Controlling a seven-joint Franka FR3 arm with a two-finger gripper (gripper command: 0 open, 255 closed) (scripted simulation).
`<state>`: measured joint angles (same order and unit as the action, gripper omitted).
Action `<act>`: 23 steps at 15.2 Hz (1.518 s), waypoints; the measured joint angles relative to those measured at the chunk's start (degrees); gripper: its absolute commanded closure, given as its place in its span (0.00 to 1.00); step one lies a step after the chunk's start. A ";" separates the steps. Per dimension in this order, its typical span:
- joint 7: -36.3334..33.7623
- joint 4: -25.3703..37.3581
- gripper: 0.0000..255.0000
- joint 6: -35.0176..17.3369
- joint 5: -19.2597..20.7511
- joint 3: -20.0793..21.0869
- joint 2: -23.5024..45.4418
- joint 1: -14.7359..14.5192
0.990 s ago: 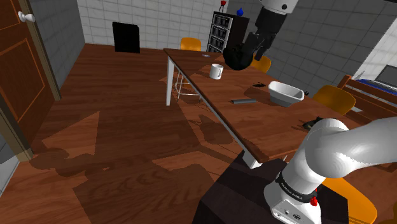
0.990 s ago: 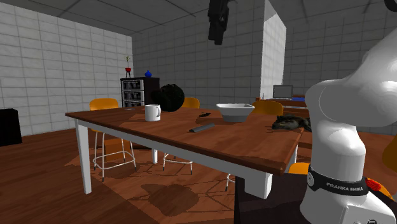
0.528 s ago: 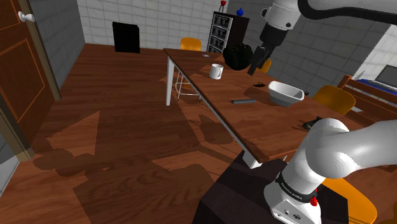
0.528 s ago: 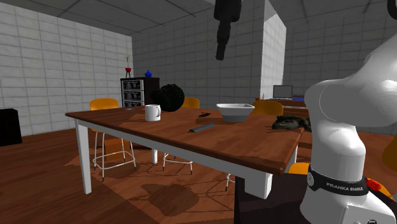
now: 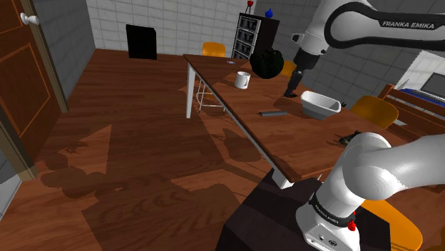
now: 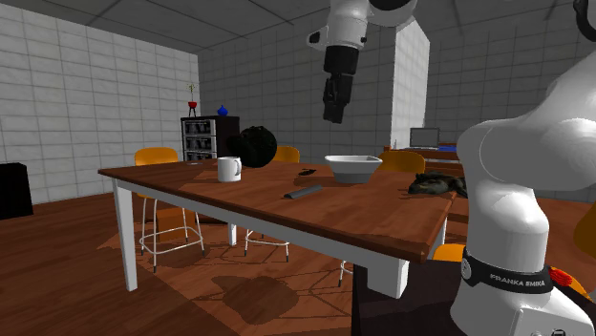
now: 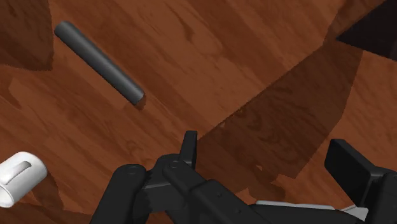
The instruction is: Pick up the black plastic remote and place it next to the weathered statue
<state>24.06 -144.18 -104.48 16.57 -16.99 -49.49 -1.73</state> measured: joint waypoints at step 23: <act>75.75 16.54 0.00 -28.22 -21.42 -54.84 52.78 -27.84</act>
<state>99.81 -127.63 -132.69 -4.85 -71.83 3.29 -29.58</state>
